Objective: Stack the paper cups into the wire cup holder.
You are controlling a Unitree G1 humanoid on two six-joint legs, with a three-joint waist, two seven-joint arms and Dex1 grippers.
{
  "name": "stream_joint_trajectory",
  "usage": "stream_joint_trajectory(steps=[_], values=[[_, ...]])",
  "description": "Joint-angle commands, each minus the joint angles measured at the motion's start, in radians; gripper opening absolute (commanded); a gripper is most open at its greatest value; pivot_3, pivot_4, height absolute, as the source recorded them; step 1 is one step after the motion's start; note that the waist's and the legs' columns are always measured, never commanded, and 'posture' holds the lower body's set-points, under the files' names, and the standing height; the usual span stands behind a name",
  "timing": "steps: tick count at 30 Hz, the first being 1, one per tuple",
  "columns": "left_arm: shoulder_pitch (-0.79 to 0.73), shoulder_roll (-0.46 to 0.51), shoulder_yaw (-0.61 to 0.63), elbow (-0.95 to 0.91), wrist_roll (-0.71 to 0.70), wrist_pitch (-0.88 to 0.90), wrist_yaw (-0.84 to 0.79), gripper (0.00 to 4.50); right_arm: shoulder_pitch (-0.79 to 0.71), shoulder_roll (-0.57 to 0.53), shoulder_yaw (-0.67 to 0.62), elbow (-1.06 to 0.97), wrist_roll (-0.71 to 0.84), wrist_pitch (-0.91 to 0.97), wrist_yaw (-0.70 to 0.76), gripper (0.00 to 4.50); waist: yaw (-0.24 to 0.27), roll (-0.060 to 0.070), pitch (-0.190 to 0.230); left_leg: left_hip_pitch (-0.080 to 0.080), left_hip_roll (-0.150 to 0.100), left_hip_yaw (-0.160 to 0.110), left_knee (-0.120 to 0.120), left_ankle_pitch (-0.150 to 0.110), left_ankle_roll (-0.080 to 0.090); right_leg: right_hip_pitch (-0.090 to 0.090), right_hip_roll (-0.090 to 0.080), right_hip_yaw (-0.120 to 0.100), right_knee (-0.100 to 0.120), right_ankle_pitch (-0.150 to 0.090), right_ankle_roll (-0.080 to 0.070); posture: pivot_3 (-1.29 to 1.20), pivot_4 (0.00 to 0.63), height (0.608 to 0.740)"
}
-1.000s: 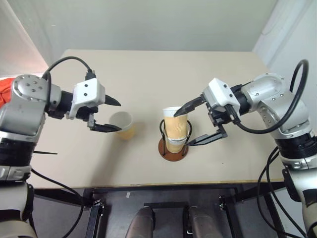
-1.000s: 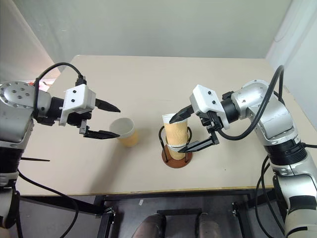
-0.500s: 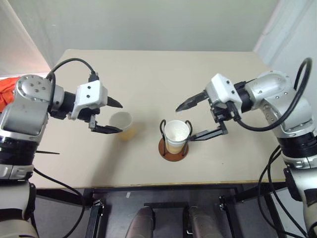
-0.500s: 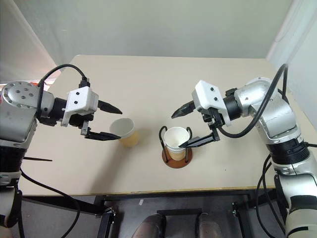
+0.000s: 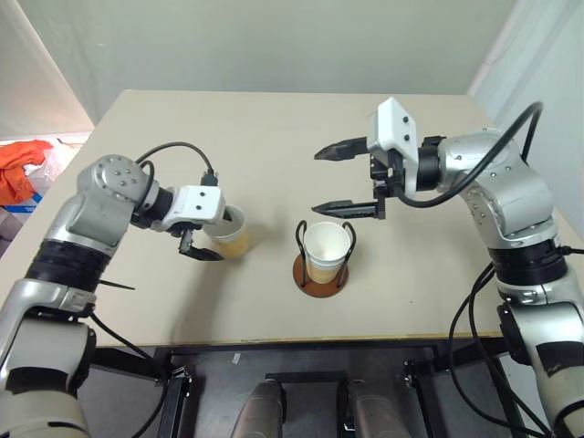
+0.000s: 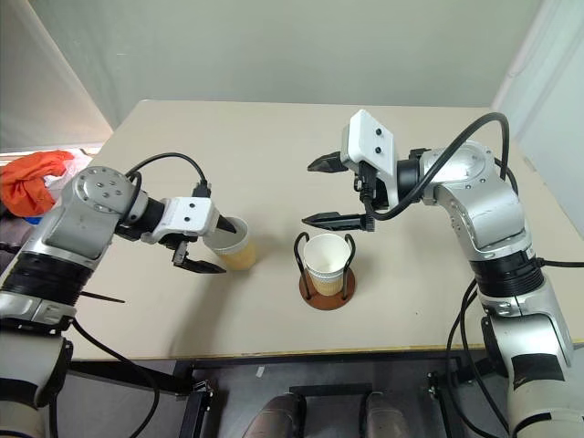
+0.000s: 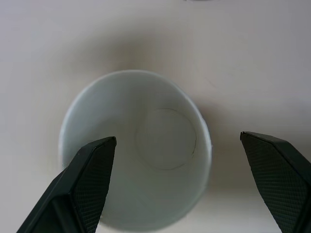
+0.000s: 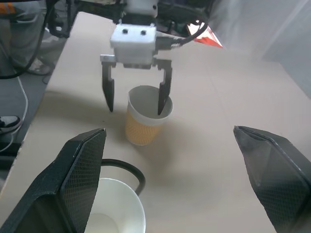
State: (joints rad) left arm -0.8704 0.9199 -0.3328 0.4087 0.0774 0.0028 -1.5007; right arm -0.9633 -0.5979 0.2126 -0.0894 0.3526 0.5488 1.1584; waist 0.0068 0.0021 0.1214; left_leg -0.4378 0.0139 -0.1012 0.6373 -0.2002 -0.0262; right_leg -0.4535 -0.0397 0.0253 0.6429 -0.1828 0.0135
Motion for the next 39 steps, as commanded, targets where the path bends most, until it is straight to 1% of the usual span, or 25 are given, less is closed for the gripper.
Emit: stream_joint_trajectory(steps=[1,2,5,8,10,13,16,19,21,23,26,28,31,33,35,39], values=[[-0.04,-0.025,-0.012,0.047,0.052,-0.053,0.029,4.13,0.0,-0.02,-0.045,-0.054,0.017,0.022,-0.017,4.5,0.002,0.0,0.0,0.0,0.0,0.0,0.0,0.0,0.0,0.0,0.0,0.0,0.0,0.0,0.0,0.0,0.15,0.74],[-0.044,-0.033,-0.014,0.058,0.056,-0.061,0.026,3.89,0.002,-0.023,-0.045,-0.06,0.017,0.026,-0.021,4.5,0.001,0.0,0.0,0.0,0.0,0.0,0.0,0.0,0.0,0.0,0.0,0.0,0.0,0.0,0.0,0.0,0.15,0.74],[-0.049,-0.047,-0.013,0.073,0.054,-0.075,0.011,2.91,0.007,-0.028,-0.051,-0.075,0.014,0.038,-0.042,4.5,0.001,0.0,0.0,0.0,0.0,0.0,0.0,0.0,0.0,0.0,0.0,0.0,0.0,0.001,0.001,0.0,0.15,0.74],[-0.056,-0.057,-0.01,0.086,0.052,-0.085,-0.007,1.8,0.011,-0.036,-0.056,-0.086,0.016,0.045,-0.05,4.5,0.001,0.0,0.0,0.0,0.0,0.0,0.001,0.0,0.0,0.0,0.0,0.0,0.0,0.001,0.002,0.0,0.15,0.74],[-0.063,-0.06,-0.008,0.09,0.048,-0.09,-0.025,1.15,0.015,-0.042,-0.059,-0.092,0.017,0.048,-0.054,4.5,0.001,0.0,0.0,0.0,0.0,0.0,0.002,0.0,0.0,0.0,0.0,0.0,0.0,0.001,0.002,0.0,0.15,0.74],[-0.085,-0.049,0.002,0.072,-0.009,-0.083,-0.09,0.11,0.035,-0.074,-0.086,-0.116,0.042,0.072,-0.042,4.5,0.001,0.0,0.0,-0.001,0.0,0.0,0.002,0.0,0.0,0.0,0.0,0.0,0.0,0.001,0.002,0.0,0.15,0.74],[-0.16,0.003,-0.029,0.041,-0.155,-0.055,-0.114,0.05,0.129,-0.174,-0.2,-0.215,0.186,0.151,0.045,4.5,0.013,-0.001,0.0,-0.004,0.0,-0.001,0.004,0.0,0.0,0.0,0.0,-0.001,0.0,0.002,0.003,0.0,0.15,0.74],[-0.257,0.049,-0.064,0.04,-0.307,-0.037,-0.114,0.05,0.267,-0.263,-0.324,-0.294,0.283,0.197,0.069,4.5,0.021,-0.001,0.0,-0.009,-0.001,-0.001,0.009,-0.002,0.002,-0.001,0.0,-0.002,-0.002,0.001,0.004,0.0,0.15,0.74],[-0.336,0.079,-0.103,0.032,-0.429,-0.029,-0.114,0.05,0.41,-0.32,-0.416,-0.335,0.279,0.172,0.078,4.5,0.024,-0.002,0.0,-0.011,-0.001,-0.001,0.01,-0.003,0.003,0.0,0.0,-0.001,-0.006,0.002,0.007,0.0,0.15,0.74],[-0.427,0.089,-0.158,0.023,-0.541,-0.033,-0.114,0.05,0.55,-0.358,-0.517,-0.365,0.277,0.171,0.068,4.5,0.03,-0.002,0.0,-0.012,-0.002,-0.001,0.01,-0.003,0.004,0.001,0.0,-0.001,-0.01,0.003,0.01,0.0,0.15,0.74],[-0.503,0.091,-0.256,-0.011,-0.684,-0.045,-0.114,0.05,0.658,-0.38,-0.6,-0.408,0.306,0.184,0.042,4.5,0.029,-0.001,0.0,-0.014,-0.002,0.001,0.011,-0.005,0.006,0.001,-0.001,0.001,-0.015,0.007,0.016,0.0,0.15,0.74],[-0.538,0.082,-0.358,-0.063,-0.764,-0.076,-0.114,0.05,0.703,-0.381,-0.638,-0.452,0.343,0.203,0.021,4.5,0.024,0.0,-0.001,-0.014,-0.003,0.003,0.012,-0.005,0.007,0.002,-0.002,0.002,-0.016,0.008,0.019,0.0,0.15,0.74],[-0.608,0.017,-0.494,-0.038,-0.771,-0.162,-0.114,0.05,0.738,-0.375,-0.666,-0.511,0.385,0.227,-0.03,4.5,0.021,0.0,0.0,-0.011,-0.003,0.004,0.014,-0.005,0.008,0.005,-0.001,0.003,-0.016,0.006,0.024,0.0,0.15,0.74],[-0.643,-0.012,-0.561,-0.019,-0.783,-0.211,-0.114,0.05,0.755,-0.371,-0.682,-0.542,0.41,0.242,-0.066,4.5,0.019,0.001,0.0,-0.012,-0.003,0.003,0.018,-0.004,0.008,0.006,-0.001,0.003,-0.016,0.007,0.026,0.0,0.15,0.74],[-0.668,-0.032,-0.611,-0.006,-0.799,-0.251,-0.114,0.05,0.774,-0.37,-0.695,-0.566,0.431,0.253,-0.098,4.5,0.017,0.001,0.0,-0.013,-0.003,0.003,0.022,-0.005,0.01,0.006,-0.001,0.004,-0.016,0.009,0.028,0.0,0.15,0.74],[-0.709,-0.125,-0.682,0.089,-0.772,-0.344,-0.114,0.05,0.825,-0.362,-0.739,-0.629,0.466,0.275,-0.179,4.5,0.021,0.001,0.0,-0.015,-0.004,0.003,0.028,-0.007,0.013,0.009,-0.001,0.005,-0.017,0.009,0.031,0.0,0.15,0.74]])
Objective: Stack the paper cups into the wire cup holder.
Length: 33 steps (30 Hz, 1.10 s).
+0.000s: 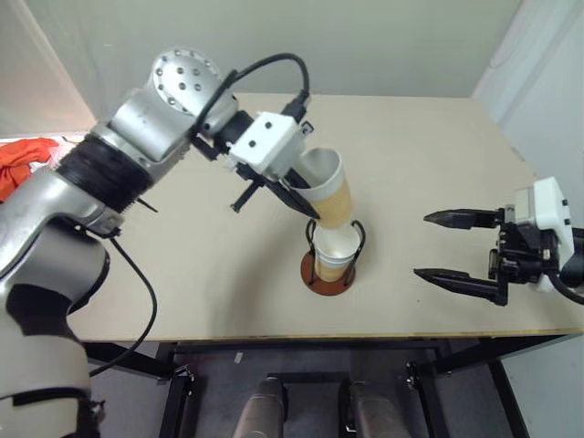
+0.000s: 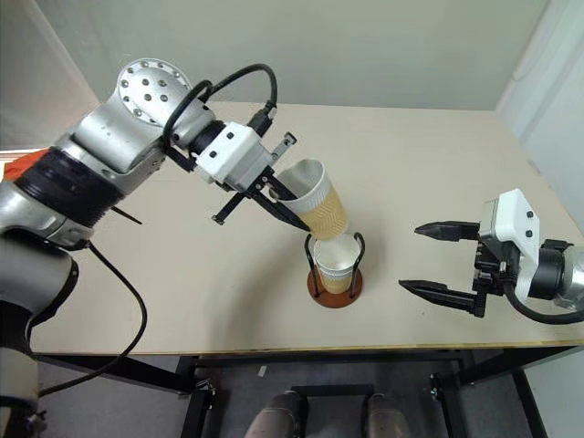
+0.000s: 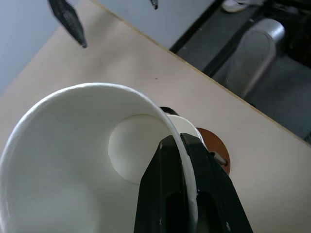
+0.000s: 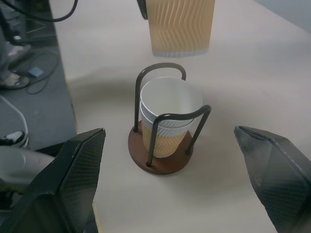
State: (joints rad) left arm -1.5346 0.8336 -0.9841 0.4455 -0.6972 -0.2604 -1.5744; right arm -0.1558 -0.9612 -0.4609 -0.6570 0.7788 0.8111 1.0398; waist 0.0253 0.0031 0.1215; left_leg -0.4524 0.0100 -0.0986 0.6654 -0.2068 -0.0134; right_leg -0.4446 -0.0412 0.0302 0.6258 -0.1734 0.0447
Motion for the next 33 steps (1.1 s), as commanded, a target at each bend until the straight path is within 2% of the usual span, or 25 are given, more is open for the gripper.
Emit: stream_joint_trajectory(steps=[1,8,9,12,17,20,23,25,30,33], values=[[-0.051,-0.047,-0.048,0.068,0.006,-0.102,-0.04,0.05,0.025,0.001,-0.074,-0.07,0.047,0.015,-0.077,4.5,0.004,0.0,0.0,0.0,-0.001,0.0,0.001,-0.001,0.001,0.001,-0.001,0.0,0.0,0.0,0.001,0.0,0.15,0.74],[-0.075,-0.083,-0.124,0.089,-0.022,-0.159,-0.04,0.05,0.092,-0.011,-0.126,-0.123,0.09,0.025,-0.149,4.5,0.009,0.0,0.0,-0.003,-0.007,-0.002,0.001,-0.004,0.004,0.001,-0.003,0.002,-0.001,-0.004,0.009,0.0,0.15,0.74],[-0.076,-0.093,-0.126,0.097,-0.018,-0.163,-0.04,0.23,0.095,-0.013,-0.129,-0.127,0.096,0.025,-0.157,4.5,0.011,0.0,0.0,-0.003,-0.007,-0.002,0.001,-0.005,0.005,0.001,-0.004,0.003,-0.001,-0.004,0.01,0.0,0.15,0.74],[-0.072,-0.134,-0.112,0.135,0.007,-0.171,-0.04,0.97,0.104,-0.021,-0.136,-0.133,0.106,0.023,-0.177,4.5,0.016,0.0,0.0,-0.004,-0.009,-0.002,0.002,-0.006,0.006,0.001,-0.005,0.003,-0.001,-0.003,0.015,0.0,0.15,0.74],[-0.073,-0.143,-0.123,0.161,0.032,-0.19,-0.04,2.74,0.124,-0.027,-0.139,-0.142,0.11,0.017,-0.197,4.5,0.02,0.0,0.0,-0.004,-0.011,-0.001,0.002,-0.007,0.007,0.001,-0.009,0.002,-0.001,-0.004,0.02,0.0,0.15,0.74],[-0.07,-0.182,-0.067,0.231,0.081,-0.214,-0.04,3.76,0.124,-0.034,-0.133,-0.132,0.111,0.009,-0.196,4.5,0.02,0.0,0.0,-0.004,-0.013,0.0,0.002,-0.007,0.007,0.001,-0.01,0.002,-0.001,-0.005,0.022,0.0,0.15,0.74],[-0.065,-0.202,0.012,0.294,0.114,-0.18,-0.04,3.76,0.091,-0.041,-0.082,-0.1,0.11,-0.013,-0.177,4.5,0.022,0.0,0.0,-0.004,-0.014,0.0,0.002,-0.007,0.008,0.002,-0.011,0.002,-0.001,-0.006,0.024,0.0,0.15,0.74],[-0.039,-0.167,0.067,0.293,0.12,-0.128,-0.04,3.76,0.033,-0.046,-0.012,-0.05,0.093,-0.042,-0.151,4.5,0.019,0.0,0.0,-0.004,-0.015,0.001,0.003,-0.007,0.009,0.003,-0.012,0.002,-0.001,-0.005,0.025,0.0,0.15,0.74],[0.12,0.044,0.222,0.13,0.056,0.105,-0.04,3.76,-0.155,-0.038,0.191,0.167,-0.001,-0.141,-0.033,4.5,-0.009,0.004,-0.002,-0.001,-0.015,0.005,0.002,-0.006,0.008,0.003,-0.011,0.002,0.0,-0.007,0.03,0.0,0.15,0.74],[0.259,0.166,0.394,0.04,0.028,0.281,-0.023,3.76,-0.286,-0.029,0.298,0.33,-0.061,-0.203,0.072,4.5,-0.016,0.005,-0.002,-0.001,-0.013,0.005,0.001,-0.002,0.005,0.002,-0.01,0.002,0.001,-0.007,0.028,0.0,0.15,0.74]])
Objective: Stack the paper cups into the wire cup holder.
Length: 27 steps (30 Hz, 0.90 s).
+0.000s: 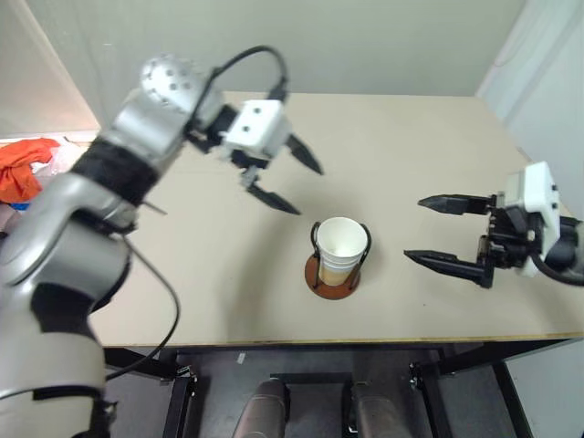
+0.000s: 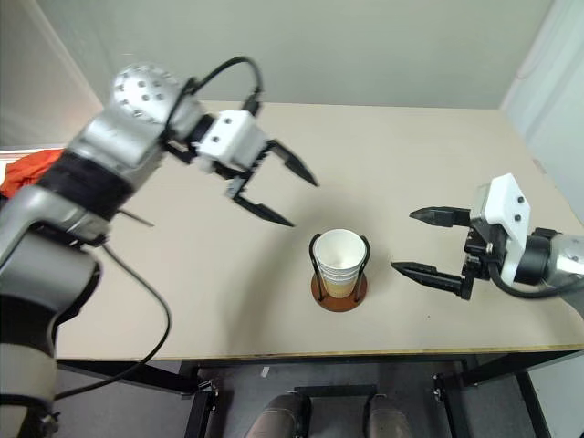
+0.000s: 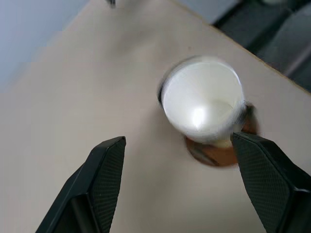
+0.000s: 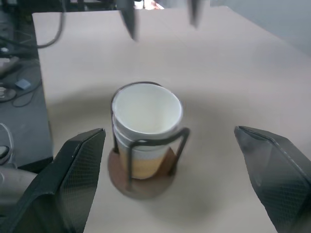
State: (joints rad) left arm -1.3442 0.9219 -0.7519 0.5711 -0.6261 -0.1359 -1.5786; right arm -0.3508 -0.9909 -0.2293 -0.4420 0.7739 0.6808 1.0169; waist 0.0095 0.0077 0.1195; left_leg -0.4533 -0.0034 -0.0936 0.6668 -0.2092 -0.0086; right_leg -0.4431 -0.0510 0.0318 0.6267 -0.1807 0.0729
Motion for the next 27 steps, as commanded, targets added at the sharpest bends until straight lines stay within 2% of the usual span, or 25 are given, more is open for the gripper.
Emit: stream_joint_trajectory(steps=[1,5,7,10,13,19,22,27], values=[[0.134,0.124,0.225,-0.135,-0.063,0.214,0.001,3.76,-0.134,0.007,0.095,0.174,-0.075,-0.091,0.131,4.5,0.001,0.0,0.0,-0.001,0.0,0.0,0.0,0.001,-0.001,-0.001,0.0,0.0,0.0,0.0,-0.001,0.0,0.15,0.74],[0.499,0.321,0.489,-0.358,-0.148,0.39,0.122,3.76,-0.275,0.04,0.174,0.405,-0.151,-0.162,0.242,4.5,0.001,0.0,0.0,0.0,0.001,-0.002,-0.001,0.002,-0.002,-0.002,0.0,-0.001,0.001,-0.002,-0.008,0.0,0.15,0.74],[0.698,0.38,0.643,-0.431,-0.179,0.442,0.19,3.76,-0.315,0.052,0.199,0.48,-0.181,-0.192,0.288,4.5,0.002,0.0,0.0,0.001,0.001,-0.003,-0.001,0.002,-0.002,-0.002,0.0,-0.001,0.002,-0.006,-0.014,0.0,0.15,0.74],[1.006,0.389,0.933,-0.502,-0.196,0.508,0.273,3.76,-0.352,0.087,0.234,0.557,-0.214,-0.224,0.342,4.5,0.007,0.0,0.0,0.001,0.001,-0.005,-0.003,0.001,-0.004,-0.003,-0.001,-0.003,0.006,-0.011,-0.024,0.0,0.15,0.74],[1.187,0.342,1.122,-0.569,-0.186,0.563,0.322,3.76,-0.367,0.126,0.271,0.606,-0.246,-0.244,0.379,4.5,0.006,-0.001,-0.001,0.003,0.001,-0.004,-0.004,-0.001,-0.005,-0.004,-0.002,-0.004,0.014,-0.016,-0.031,0.0,0.15,0.74],[1.34,0.299,1.314,-0.656,-0.159,0.64,0.322,3.76,-0.414,0.156,0.279,0.68,-0.292,-0.256,0.409,4.5,0.005,-0.001,-0.001,0.012,0.001,-0.005,-0.011,-0.004,-0.004,-0.003,-0.002,-0.005,0.018,-0.012,-0.042,0.0,0.15,0.74],[1.341,0.283,1.328,-0.683,-0.157,0.66,0.331,3.76,-0.42,0.16,0.275,0.697,-0.306,-0.254,0.413,4.5,0.002,-0.001,-0.001,0.019,0.001,-0.004,-0.017,0.001,-0.007,0.001,-0.002,-0.004,0.018,-0.012,-0.048,0.0,0.15,0.74],[1.313,0.259,1.311,-0.715,-0.153,0.69,0.351,3.76,-0.424,0.163,0.269,0.698,-0.319,-0.249,0.41,4.5,-0.003,-0.001,-0.001,0.02,0.002,-0.005,-0.023,0.004,-0.022,-0.002,-0.002,-0.004,0.019,-0.009,-0.056,0.0,0.15,0.74]])
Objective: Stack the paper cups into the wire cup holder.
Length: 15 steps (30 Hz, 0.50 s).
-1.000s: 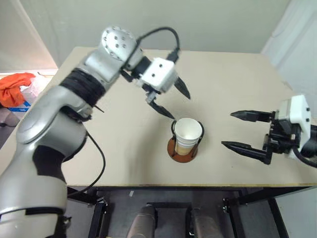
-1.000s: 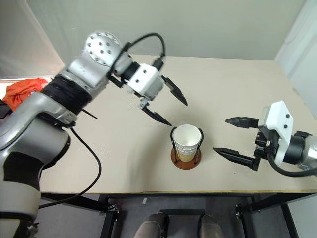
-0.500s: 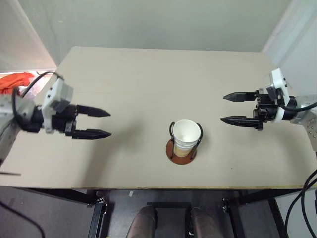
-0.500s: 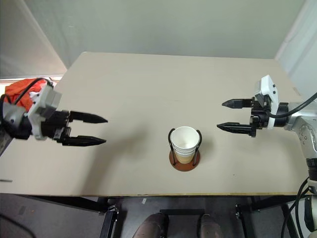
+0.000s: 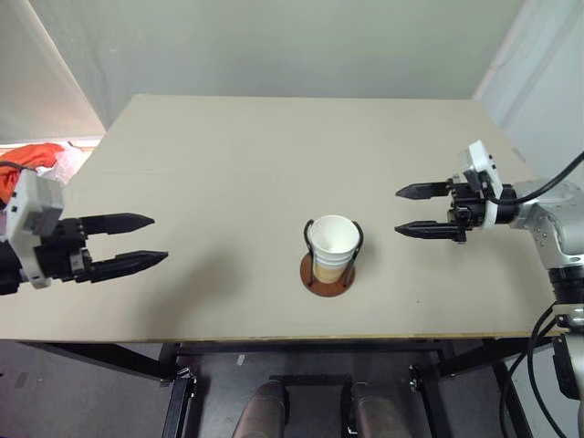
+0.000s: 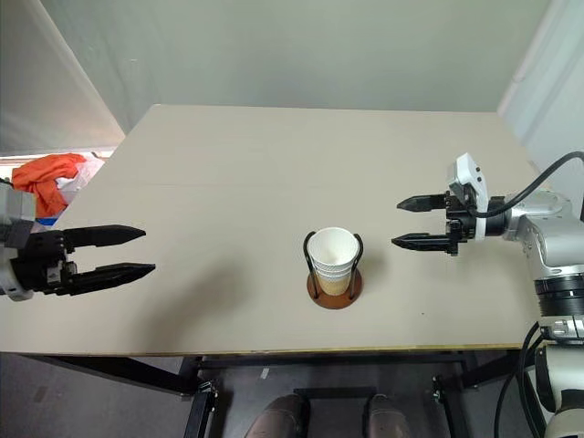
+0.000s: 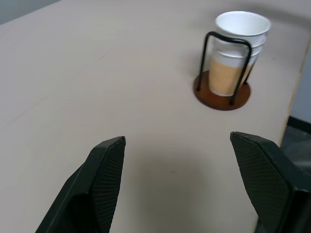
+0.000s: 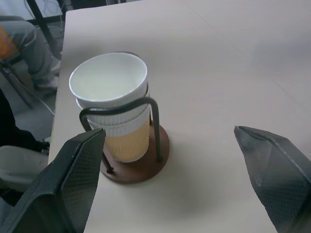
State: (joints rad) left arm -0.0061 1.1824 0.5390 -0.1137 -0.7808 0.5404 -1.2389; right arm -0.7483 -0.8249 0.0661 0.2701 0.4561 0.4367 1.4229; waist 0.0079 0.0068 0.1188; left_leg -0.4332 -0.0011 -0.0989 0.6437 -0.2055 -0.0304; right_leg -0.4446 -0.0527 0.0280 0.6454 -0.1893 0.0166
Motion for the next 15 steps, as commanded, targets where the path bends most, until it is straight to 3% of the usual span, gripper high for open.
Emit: stream_joint_trajectory(steps=[1,15], values=[[-0.028,-0.003,0.021,-0.032,0.003,0.018,0.012,3.76,-0.025,-0.004,-0.027,-0.017,-0.003,-0.003,0.003,4.5,-0.002,0.0,0.0,0.0,0.0,0.0,-0.001,0.0,-0.001,0.0,0.0,0.0,0.0,0.001,-0.001,0.0,0.15,0.74],[-0.071,-0.027,-0.001,-0.073,0.006,0.07,0.023,3.76,-0.01,-0.009,-0.041,-0.049,-0.003,0.021,-0.007,4.5,-0.003,0.0,0.0,-0.002,0.001,0.0,-0.01,0.006,0.005,-0.005,0.0,-0.001,-0.002,0.001,-0.001,0.0,0.15,0.74]])
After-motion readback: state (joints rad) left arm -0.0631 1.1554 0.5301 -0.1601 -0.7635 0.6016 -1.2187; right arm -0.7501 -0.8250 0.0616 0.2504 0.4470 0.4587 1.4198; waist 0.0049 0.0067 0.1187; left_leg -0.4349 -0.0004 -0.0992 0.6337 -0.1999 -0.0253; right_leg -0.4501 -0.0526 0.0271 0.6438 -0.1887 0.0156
